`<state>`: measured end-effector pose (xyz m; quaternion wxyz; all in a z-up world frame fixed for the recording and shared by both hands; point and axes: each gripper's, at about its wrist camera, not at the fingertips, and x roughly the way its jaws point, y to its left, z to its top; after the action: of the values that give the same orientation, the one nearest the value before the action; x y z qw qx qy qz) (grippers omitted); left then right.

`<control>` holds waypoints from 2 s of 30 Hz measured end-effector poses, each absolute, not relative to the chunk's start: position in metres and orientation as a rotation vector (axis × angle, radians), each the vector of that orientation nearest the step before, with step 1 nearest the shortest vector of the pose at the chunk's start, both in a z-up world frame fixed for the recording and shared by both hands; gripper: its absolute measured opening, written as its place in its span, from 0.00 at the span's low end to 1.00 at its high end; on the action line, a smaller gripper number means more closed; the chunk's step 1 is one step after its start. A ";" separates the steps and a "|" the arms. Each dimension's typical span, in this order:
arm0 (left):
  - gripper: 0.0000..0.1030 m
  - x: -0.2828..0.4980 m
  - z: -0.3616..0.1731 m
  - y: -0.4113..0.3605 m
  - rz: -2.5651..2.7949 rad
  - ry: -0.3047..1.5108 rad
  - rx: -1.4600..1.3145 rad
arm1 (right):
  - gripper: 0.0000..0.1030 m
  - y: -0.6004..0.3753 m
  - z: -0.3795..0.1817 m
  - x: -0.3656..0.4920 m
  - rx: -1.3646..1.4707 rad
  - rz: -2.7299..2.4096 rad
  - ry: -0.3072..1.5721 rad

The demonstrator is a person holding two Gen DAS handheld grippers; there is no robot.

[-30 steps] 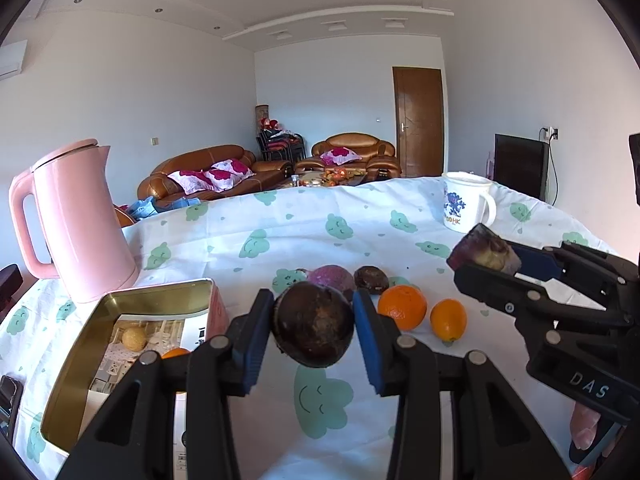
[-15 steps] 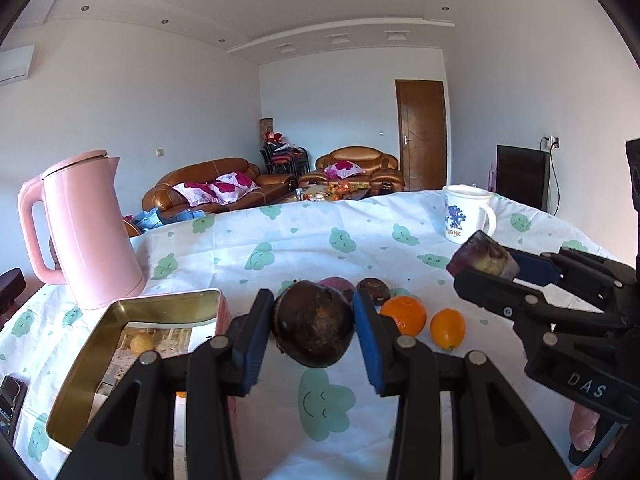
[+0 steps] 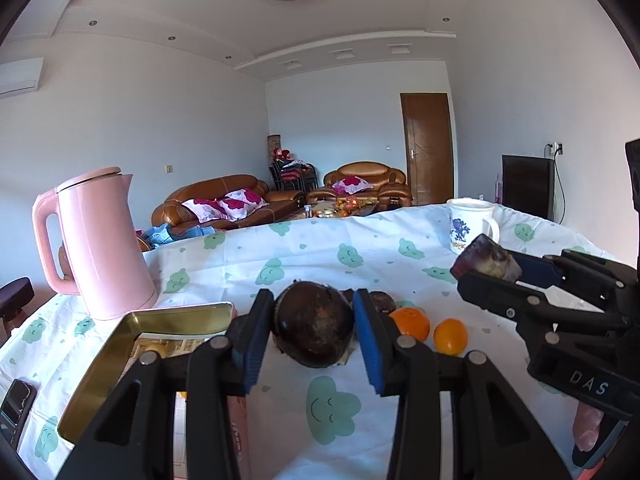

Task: Organize fruits
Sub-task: 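Carry the taro root in the right tool toward the tin while the left tool carries the dark fruit, then lower the taro root into the tin with the right tool while the left tool lowers the dark fruit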

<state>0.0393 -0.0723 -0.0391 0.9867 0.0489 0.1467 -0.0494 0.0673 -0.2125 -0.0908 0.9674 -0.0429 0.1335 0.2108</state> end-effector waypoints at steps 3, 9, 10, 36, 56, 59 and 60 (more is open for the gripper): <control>0.41 0.039 -0.039 -0.072 -0.097 0.293 0.098 | 0.38 -0.213 -0.091 0.066 -0.087 0.426 0.262; 0.41 0.038 -0.038 -0.071 -0.085 0.284 0.106 | 0.38 -0.213 -0.090 0.063 -0.094 0.423 0.244; 0.41 0.038 -0.037 -0.071 -0.081 0.281 0.108 | 0.38 -0.212 -0.090 0.062 -0.098 0.424 0.240; 0.41 0.038 -0.035 -0.036 -0.006 0.292 0.066 | 0.38 -0.180 -0.083 0.070 -0.161 0.493 0.255; 0.41 0.044 -0.037 0.019 0.085 0.335 0.002 | 0.38 -0.128 -0.082 0.089 -0.211 0.592 0.298; 0.41 0.046 -0.038 0.030 0.105 0.343 -0.011 | 0.38 -0.117 -0.082 0.091 -0.219 0.609 0.304; 0.41 0.046 -0.039 0.034 0.113 0.348 -0.015 | 0.38 -0.114 -0.082 0.092 -0.222 0.615 0.305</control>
<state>0.0463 0.0342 -0.0385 0.9833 -0.0073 0.1730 0.0560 0.0915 -0.1143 -0.0819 0.9356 -0.1087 0.1490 0.3010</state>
